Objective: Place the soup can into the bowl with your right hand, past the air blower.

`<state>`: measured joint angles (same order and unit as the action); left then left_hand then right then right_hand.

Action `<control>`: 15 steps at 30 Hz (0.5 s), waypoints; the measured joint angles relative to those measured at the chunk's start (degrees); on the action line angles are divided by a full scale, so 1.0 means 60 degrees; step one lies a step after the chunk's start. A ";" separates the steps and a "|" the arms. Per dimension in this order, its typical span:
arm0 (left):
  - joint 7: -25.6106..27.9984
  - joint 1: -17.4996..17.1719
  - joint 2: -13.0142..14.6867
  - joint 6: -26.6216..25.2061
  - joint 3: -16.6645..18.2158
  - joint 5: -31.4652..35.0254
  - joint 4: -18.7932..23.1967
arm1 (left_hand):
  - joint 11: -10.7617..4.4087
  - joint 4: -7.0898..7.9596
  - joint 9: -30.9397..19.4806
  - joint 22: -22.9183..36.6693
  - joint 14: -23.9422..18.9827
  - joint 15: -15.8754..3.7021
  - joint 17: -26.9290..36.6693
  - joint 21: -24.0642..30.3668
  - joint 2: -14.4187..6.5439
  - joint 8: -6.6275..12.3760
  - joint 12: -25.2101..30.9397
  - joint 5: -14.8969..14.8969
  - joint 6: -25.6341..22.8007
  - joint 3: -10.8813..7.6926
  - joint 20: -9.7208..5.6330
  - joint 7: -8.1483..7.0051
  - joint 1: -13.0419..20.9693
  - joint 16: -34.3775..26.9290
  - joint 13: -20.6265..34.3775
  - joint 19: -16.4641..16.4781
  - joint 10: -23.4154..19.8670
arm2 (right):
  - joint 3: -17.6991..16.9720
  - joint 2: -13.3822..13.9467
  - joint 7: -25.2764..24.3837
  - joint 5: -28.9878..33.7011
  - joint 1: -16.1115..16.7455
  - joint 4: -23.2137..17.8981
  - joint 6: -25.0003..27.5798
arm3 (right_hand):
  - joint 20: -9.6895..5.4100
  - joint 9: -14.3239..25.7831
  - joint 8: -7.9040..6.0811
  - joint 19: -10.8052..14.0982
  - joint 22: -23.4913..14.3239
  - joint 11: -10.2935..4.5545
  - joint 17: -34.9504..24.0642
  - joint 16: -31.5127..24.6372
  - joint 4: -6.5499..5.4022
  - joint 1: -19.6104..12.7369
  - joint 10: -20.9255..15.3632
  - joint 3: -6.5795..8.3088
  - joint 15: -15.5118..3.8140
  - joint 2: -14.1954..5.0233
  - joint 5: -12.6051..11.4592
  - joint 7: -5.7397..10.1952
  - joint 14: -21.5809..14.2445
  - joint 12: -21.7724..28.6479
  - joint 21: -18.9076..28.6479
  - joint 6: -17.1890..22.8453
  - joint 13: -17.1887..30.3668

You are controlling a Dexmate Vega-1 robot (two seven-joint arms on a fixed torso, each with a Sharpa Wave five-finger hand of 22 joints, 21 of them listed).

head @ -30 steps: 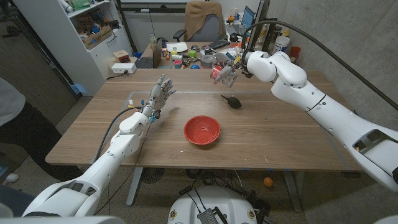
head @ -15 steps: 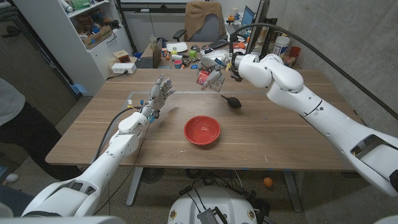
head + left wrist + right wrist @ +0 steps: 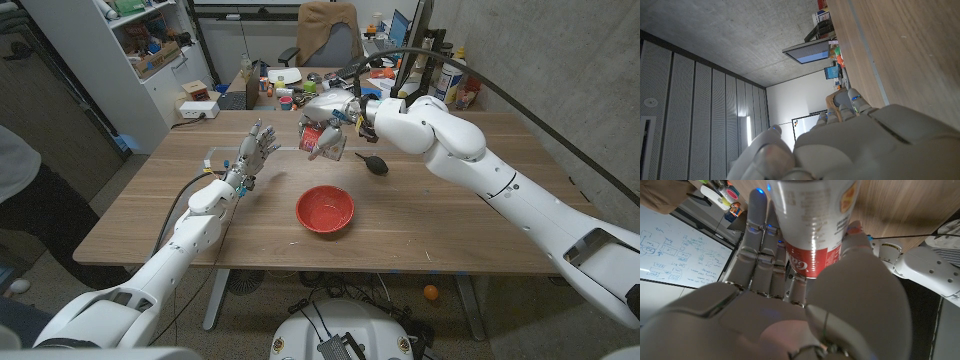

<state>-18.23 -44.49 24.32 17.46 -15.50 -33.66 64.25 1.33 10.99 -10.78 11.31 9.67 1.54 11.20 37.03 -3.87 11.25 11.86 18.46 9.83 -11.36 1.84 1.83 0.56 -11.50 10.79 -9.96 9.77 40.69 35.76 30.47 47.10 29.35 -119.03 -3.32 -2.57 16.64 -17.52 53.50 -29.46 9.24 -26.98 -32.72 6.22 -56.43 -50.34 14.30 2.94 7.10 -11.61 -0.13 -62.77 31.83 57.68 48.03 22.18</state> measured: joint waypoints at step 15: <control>-0.0008 0.0052 0.0027 0.0001 0.0002 0.0047 -0.0003 | 0.0000 0.0000 0.0000 0.0000 0.0000 0.0000 0.0000 0.0000 0.0000 0.0000 0.0000 0.0000 0.0000 0.0000 0.0000 0.0000 0.0000 0.0000 0.0000 0.0000 0.0000 | 0.0112 -0.0157 0.0045 0.0081 0.0317 0.0097 -0.0562 | 0.0001 -0.0005 0.0076 0.0001 0.0089 -0.0001 -0.0004 0.0003 -0.0012 -0.0011 0.0001 -0.0012 -0.0003 0.0011 0.0002 0.0020 -0.0004 0.0001 0.0073 0.0088 0.0010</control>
<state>-18.27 -44.17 24.49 17.47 -15.49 -33.38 64.23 1.33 10.99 -10.78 11.31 9.67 1.54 11.21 37.03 -3.87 11.25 11.86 18.46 9.83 -11.36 1.84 1.83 0.56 -11.50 10.79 -9.96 9.77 41.36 34.82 30.74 47.59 31.26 -118.44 -6.70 -2.56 16.61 -17.06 53.51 -28.93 9.24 -27.00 -32.70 6.15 -56.49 -50.33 14.22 2.92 7.17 -11.60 -0.01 -62.80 31.84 58.12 48.56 22.24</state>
